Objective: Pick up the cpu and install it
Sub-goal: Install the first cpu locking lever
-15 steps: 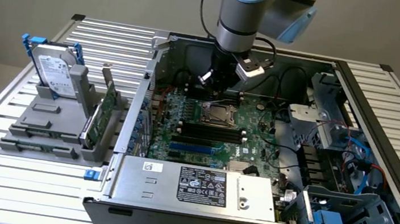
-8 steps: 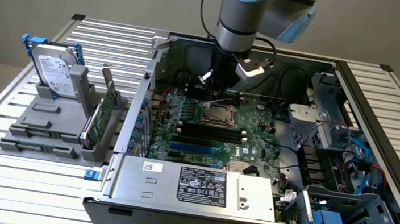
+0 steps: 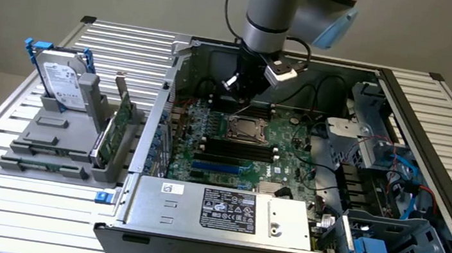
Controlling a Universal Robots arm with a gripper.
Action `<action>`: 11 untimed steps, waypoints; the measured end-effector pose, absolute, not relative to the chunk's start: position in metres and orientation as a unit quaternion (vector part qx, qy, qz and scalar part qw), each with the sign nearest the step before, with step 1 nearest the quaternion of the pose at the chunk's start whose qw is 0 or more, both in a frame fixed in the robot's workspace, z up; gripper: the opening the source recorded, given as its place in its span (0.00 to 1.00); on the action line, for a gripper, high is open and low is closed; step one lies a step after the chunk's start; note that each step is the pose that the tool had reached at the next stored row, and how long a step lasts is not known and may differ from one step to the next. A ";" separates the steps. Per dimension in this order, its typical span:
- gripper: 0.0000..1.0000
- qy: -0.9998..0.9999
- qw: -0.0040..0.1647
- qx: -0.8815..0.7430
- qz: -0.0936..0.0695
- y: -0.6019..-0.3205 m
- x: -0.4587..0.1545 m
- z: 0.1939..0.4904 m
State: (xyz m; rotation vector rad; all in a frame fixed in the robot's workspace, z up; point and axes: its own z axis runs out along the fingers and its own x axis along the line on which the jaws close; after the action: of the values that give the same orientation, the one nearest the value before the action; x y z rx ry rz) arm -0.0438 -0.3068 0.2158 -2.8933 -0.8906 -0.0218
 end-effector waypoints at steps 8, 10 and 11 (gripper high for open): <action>0.11 -0.297 0.057 -0.953 -0.007 -0.302 -0.054 0.219; 0.11 -0.297 0.057 -0.953 -0.007 -0.303 -0.056 0.222; 0.11 -0.297 0.057 -0.953 -0.007 -0.304 -0.056 0.222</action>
State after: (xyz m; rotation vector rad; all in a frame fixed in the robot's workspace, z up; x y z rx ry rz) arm -0.0560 -0.3038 0.2224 -2.8900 -0.9005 -0.0209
